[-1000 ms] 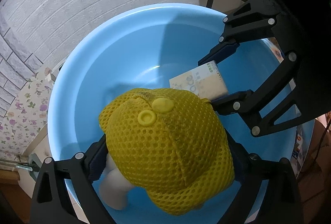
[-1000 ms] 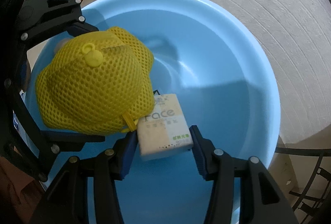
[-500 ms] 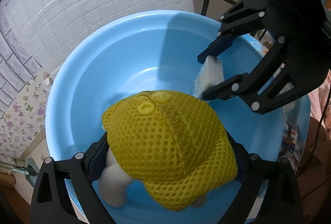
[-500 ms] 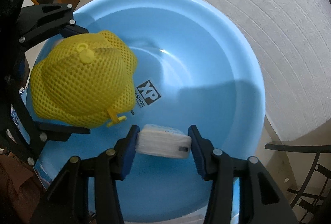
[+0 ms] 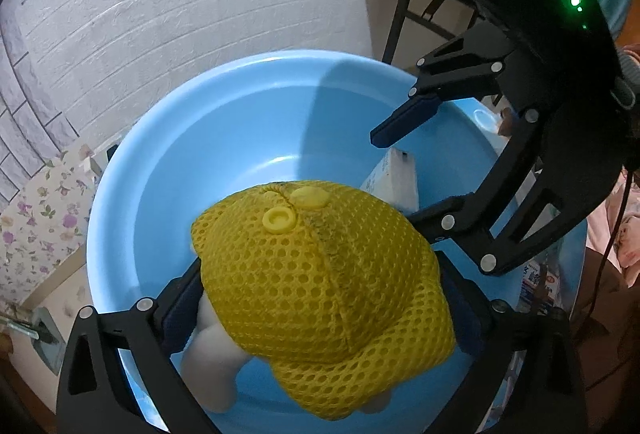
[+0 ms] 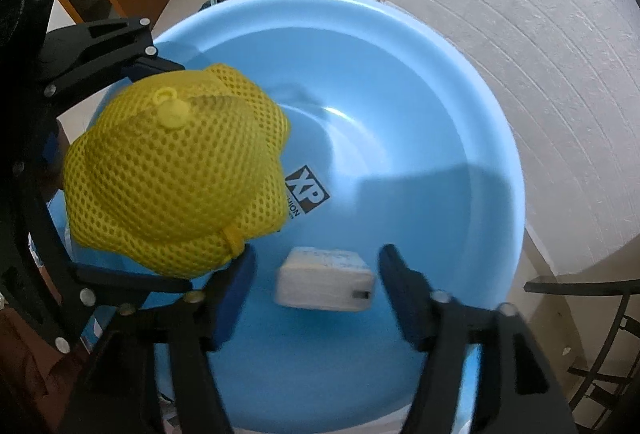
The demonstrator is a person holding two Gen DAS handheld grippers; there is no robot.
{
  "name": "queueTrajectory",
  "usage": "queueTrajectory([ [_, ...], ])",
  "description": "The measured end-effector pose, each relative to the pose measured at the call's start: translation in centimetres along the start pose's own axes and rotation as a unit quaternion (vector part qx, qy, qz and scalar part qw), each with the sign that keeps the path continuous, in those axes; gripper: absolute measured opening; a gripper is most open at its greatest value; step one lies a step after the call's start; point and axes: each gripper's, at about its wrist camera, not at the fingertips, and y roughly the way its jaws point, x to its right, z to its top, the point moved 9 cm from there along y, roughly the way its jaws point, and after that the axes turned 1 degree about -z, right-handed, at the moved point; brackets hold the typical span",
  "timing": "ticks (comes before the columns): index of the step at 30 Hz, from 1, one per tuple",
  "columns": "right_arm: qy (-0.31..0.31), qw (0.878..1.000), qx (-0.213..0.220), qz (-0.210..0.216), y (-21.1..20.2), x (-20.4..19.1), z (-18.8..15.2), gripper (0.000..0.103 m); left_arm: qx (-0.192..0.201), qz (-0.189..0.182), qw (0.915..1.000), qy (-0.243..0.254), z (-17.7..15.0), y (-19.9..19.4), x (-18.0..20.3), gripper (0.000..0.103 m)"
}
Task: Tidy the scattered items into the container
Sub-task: 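Carry the cap and tissue pack over the blue basin and release both, then withdraw both grippers from the basin back over the table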
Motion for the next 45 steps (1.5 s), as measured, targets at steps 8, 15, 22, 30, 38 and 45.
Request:
queueTrajectory([
  [8, -0.001, 0.999, 0.029, -0.022, -1.0, 1.2, 0.7, 0.072, 0.019, -0.010, 0.9997, -0.010, 0.7, -0.2, -0.9, 0.101],
  [15, 0.019, 0.997, 0.067, -0.027, -3.4, 2.5, 0.7, 0.073, 0.010, -0.005, 0.9999, -0.004, 0.7, 0.2, -1.6, 0.101],
  [22, 0.030, 0.993, 0.099, 0.047, -4.7, 0.9, 0.8, 0.073, 0.000, -0.002, 1.0000, 0.004, 0.4, 1.1, -1.4, 0.101],
  [30, 0.014, 0.996, 0.084, 0.032, -3.4, -0.4, 0.6, 0.073, 0.019, -0.005, 0.9998, 0.008, 0.5, -0.1, -1.7, 0.103],
  [38, 0.026, 0.996, 0.088, 0.020, -3.4, 0.1, 0.6, 0.073, 0.032, -0.005, 0.9995, -0.001, 0.5, -1.9, -2.5, 0.103],
  [45, 0.044, 0.988, 0.150, -0.008, -6.5, 0.5, 0.3, 0.073, 0.080, 0.005, 0.9957, -0.047, 0.3, -4.4, -3.4, 0.103],
])
